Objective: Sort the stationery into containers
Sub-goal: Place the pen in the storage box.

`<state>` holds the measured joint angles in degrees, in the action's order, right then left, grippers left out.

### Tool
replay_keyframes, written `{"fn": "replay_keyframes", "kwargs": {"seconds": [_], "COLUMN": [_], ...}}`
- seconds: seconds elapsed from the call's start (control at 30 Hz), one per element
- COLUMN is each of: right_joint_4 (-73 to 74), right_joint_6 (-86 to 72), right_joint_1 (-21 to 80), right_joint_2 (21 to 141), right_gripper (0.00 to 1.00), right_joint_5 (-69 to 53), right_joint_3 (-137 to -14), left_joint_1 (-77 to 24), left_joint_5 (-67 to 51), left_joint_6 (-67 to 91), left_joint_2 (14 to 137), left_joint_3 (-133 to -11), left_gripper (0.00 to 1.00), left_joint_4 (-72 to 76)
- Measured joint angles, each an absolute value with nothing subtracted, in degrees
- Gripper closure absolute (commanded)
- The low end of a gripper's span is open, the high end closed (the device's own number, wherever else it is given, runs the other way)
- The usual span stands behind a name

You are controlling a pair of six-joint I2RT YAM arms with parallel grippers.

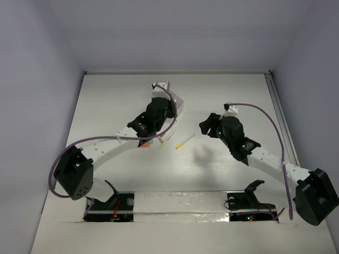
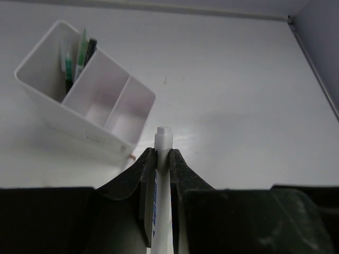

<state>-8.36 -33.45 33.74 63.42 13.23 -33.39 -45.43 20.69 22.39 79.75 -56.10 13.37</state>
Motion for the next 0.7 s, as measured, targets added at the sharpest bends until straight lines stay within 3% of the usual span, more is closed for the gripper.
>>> {"fn": "replay_keyframes", "kwargs": {"seconds": [0.4,0.7], "right_joint_4": [-9.65,-10.92], "right_joint_6": [-33.89,-34.28], "right_joint_1": [33.74,33.74], "right_joint_2": [62.92,62.94], "right_gripper": [0.38,0.38], "right_joint_5": [9.02,6.37], "right_joint_3": [-32.82,-32.82], "left_joint_1": [-40.56,-38.83], "left_joint_5": [19.64,19.46], "left_joint_6": [11.88,7.07], "left_joint_2": [105.43,113.12], "left_joint_3": [-72.75,-76.49], "left_gripper": [1.00,1.00], "left_joint_4": [29.74,35.75]}}
